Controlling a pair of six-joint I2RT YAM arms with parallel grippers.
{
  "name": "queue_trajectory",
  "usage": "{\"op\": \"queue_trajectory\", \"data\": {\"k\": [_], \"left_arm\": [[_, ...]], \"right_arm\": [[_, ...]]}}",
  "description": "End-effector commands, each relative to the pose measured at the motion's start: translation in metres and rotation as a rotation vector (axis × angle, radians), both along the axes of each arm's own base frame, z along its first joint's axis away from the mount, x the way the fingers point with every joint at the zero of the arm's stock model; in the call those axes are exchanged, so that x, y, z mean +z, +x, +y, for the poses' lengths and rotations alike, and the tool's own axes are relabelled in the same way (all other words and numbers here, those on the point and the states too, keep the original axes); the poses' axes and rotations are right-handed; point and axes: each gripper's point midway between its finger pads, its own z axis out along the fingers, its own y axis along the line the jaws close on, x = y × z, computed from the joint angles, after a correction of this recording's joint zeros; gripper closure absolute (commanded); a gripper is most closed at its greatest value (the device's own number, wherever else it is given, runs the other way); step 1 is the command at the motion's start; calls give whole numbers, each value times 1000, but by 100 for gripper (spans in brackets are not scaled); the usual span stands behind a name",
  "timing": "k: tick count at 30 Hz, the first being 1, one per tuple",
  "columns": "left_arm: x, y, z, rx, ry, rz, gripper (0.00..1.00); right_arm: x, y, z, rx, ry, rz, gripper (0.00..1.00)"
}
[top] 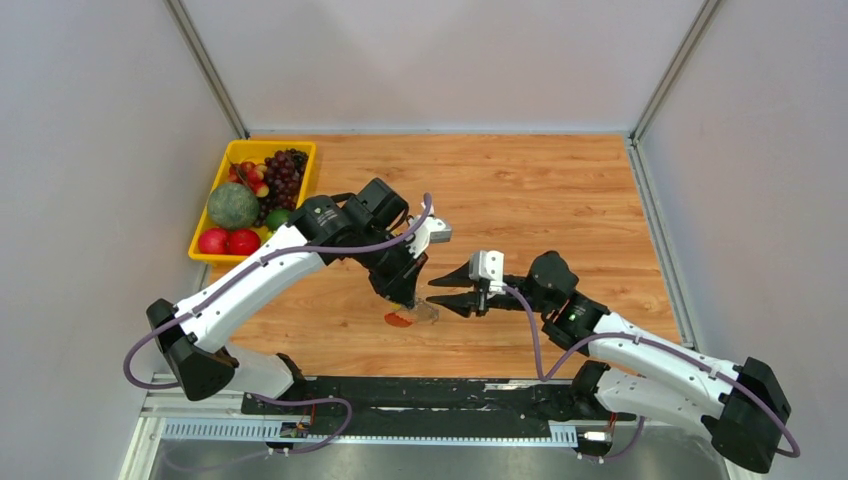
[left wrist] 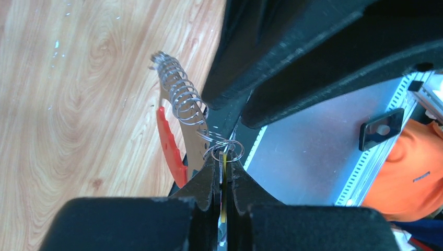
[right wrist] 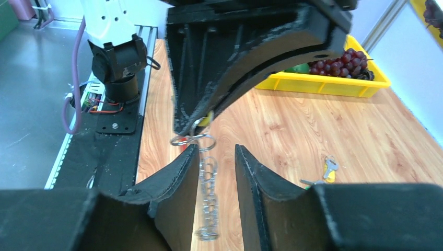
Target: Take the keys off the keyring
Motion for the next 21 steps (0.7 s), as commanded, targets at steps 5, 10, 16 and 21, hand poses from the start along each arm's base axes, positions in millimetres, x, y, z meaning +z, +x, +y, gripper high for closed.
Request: {"op": "queue_trajectory", "data": {"k": [5,10,16,21], "left_arm": [[20,-12,-4,-81,-46,-82,100],[25,-15,-4,-93,-61,-93,100],[26,-19,-4,-113,-64,-109,100],[29,-21,-4,-125,-72,-119,100]], "right_arm": [[13,3,6,51,-16,-43,64],[6,-11,10,150,-37,-52,58],[2,-29,13,248,-44,-59,60],[0,-31,17,274,-52,-46,70]]}}
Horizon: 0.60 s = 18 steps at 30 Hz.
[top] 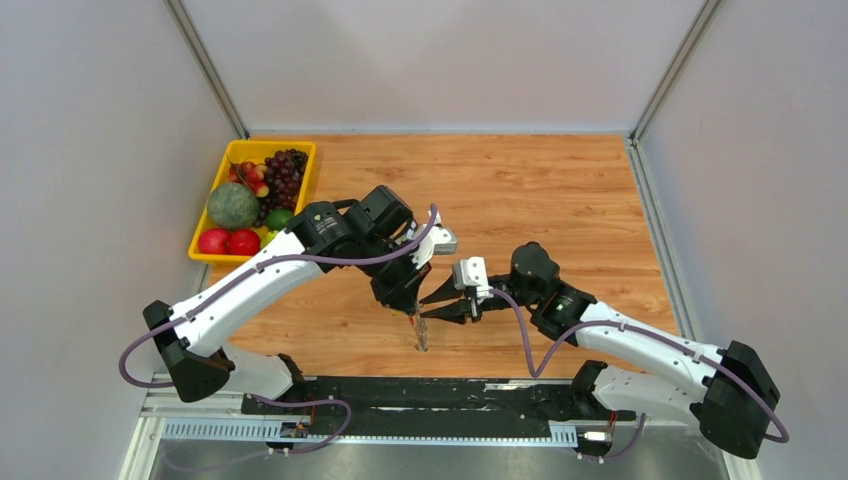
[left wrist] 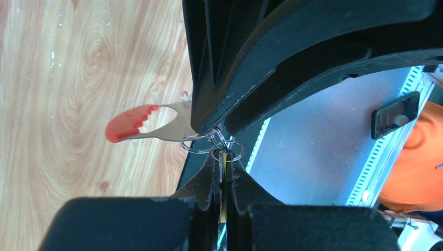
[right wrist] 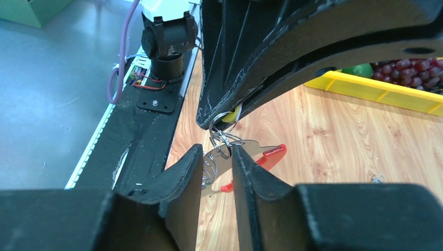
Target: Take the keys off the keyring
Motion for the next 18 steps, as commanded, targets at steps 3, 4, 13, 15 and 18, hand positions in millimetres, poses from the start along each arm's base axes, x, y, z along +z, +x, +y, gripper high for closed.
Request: {"op": "queue_trajectory", "data": {"k": [3,4,13,15,18], "left_arm": [[26,-3,-1,-34,-77,-74,100],[26,-3,-1,-33,-77,-77,100],[26,1,4,5,-92,-121,100],[28,2,4,17,-119,-143,100],[31,-1,1,7,-167,-151,100]], "right_arm": [[16,-9,7,78,29,-32,83],[16,-7,7,71,28,-32,89],[18,-7,-5,0,46,-28,100],[21,-7,-8,-14,61,-25,100],[30,-8,-13,-41,112,-22,100]]}}
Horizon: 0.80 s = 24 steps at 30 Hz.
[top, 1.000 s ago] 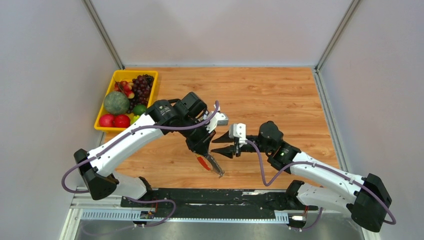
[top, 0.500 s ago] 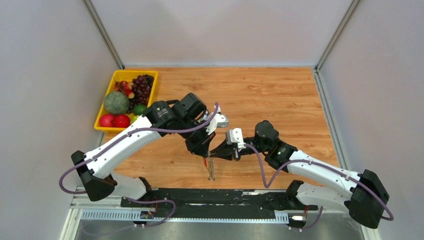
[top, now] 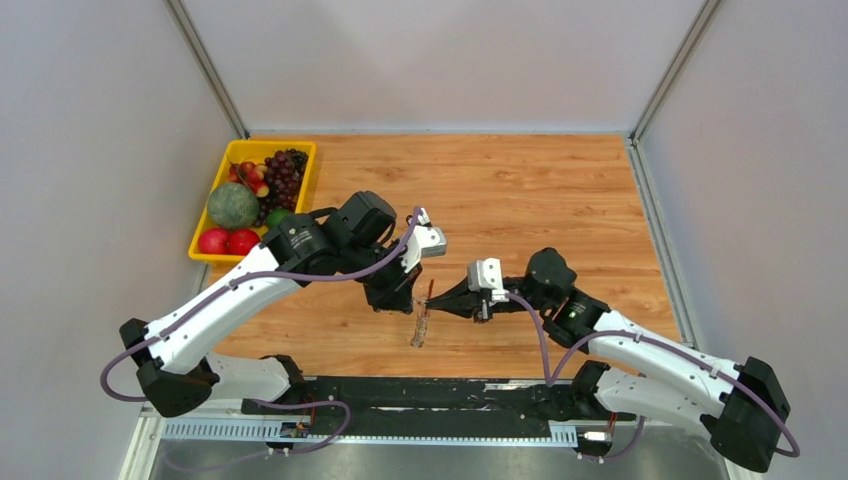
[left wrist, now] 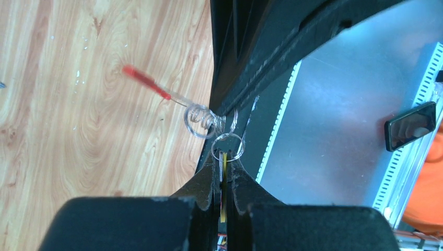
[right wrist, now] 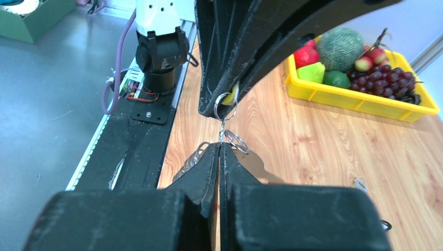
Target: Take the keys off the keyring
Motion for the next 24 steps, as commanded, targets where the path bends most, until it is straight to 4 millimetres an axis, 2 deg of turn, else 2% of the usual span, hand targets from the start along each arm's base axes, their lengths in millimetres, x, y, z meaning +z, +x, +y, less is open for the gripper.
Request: {"op": "queue_trajectory", "data": {"k": [1,8,16,24], "left_arm": [[13,-3,-1,3,-91,-47,100],[0,-5,1,0,-99,-47,100],[12,-3,-3,23,-166,-81,100],[23,-1,-5,21,-216,-122,100]], "right_arm": [[19,-4,-7,-34,93,-4,100],[23,-9,-14,-39,131,1,100],[12,-20,-10,10,94,9,100],[-2,-21,0,18,20,51,100]]}}
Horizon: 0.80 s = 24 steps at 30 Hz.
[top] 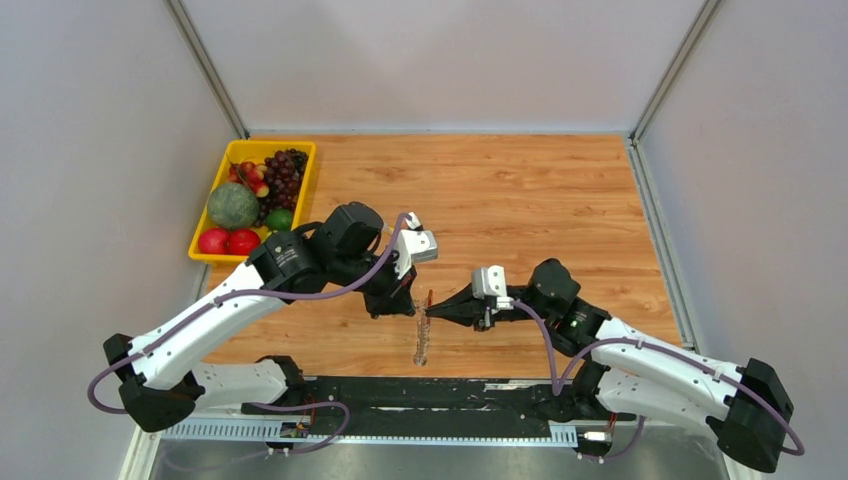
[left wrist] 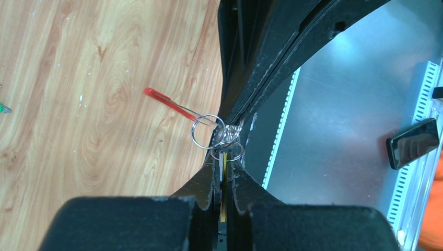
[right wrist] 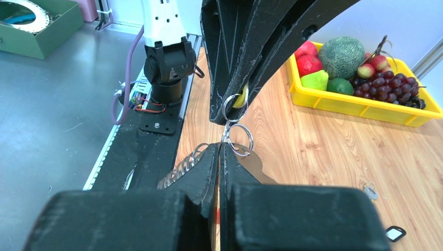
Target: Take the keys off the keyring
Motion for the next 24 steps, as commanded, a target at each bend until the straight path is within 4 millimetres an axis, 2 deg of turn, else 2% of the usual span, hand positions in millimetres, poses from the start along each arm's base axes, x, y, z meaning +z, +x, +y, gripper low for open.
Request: {"op": "queue_trajectory", "data": {"k": [1,7,17,24], "left_arm": [[19,2,-3,-1,-76,-52,100],[11,1,-4,-16,-53,-27,100],[13,1,-7,-26,-58,-31,100],[12,2,-6,-22,-30,-19,100]], "right_arm": [[-9,-5,7,35,-57,37,100],[-10,-5,12,44,-75,40,100],[-11,-8,23,50,-111,33,100],[-19,-6,31,52,-183,53,100]]}}
